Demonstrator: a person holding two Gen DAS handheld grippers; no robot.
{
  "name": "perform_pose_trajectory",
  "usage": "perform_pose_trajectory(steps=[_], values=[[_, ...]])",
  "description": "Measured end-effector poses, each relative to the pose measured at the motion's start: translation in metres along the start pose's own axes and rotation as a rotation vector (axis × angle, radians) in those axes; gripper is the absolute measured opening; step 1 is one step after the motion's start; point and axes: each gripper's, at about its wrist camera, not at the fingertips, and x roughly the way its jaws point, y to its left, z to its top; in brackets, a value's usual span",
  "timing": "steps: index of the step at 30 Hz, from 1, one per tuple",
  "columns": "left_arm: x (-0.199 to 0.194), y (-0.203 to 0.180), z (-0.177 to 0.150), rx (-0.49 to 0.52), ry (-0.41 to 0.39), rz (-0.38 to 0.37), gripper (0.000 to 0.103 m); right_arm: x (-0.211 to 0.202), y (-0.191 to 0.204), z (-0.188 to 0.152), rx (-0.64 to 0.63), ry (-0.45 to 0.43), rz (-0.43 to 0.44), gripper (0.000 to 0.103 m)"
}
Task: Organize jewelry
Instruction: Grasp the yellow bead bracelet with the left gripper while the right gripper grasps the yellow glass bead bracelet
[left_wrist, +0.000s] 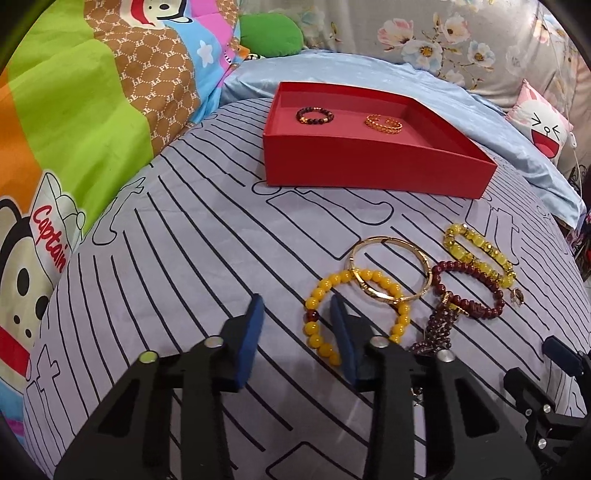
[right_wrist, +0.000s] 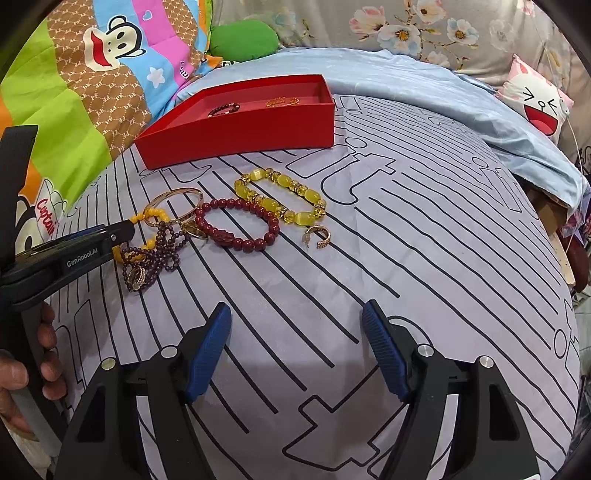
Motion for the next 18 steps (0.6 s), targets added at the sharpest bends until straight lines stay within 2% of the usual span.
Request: perform_pose_trajectory(steps=[2,5,9,13,18], values=[[0.0,0.0,0.0,-0.002,-0.001,-0.011,0.017,0.001,-0.001,0.003,0.004,0.0,0.004,0.071],[0.0,0.003,0.0,-0.018,-0.001,-0.02,0.007,0.001,-0.003,0.01,0.013,-0.001,0.015,0.071],[-0.001,0.009,0.0,-0.048,-0.003,-0.052,0.007,0.003,-0.006,0.026,0.034,-0.015,0.032,0.071],[-0.001,0.01,0.0,-0.051,-0.003,-0.057,0.008,0.01,-0.008,0.046,0.036,-0.035,0.013,0.069],[0.0,0.012,0.0,-0.057,-0.002,-0.065,0.008,0.026,-0.007,0.064,0.025,-0.035,-0.001,0.059]])
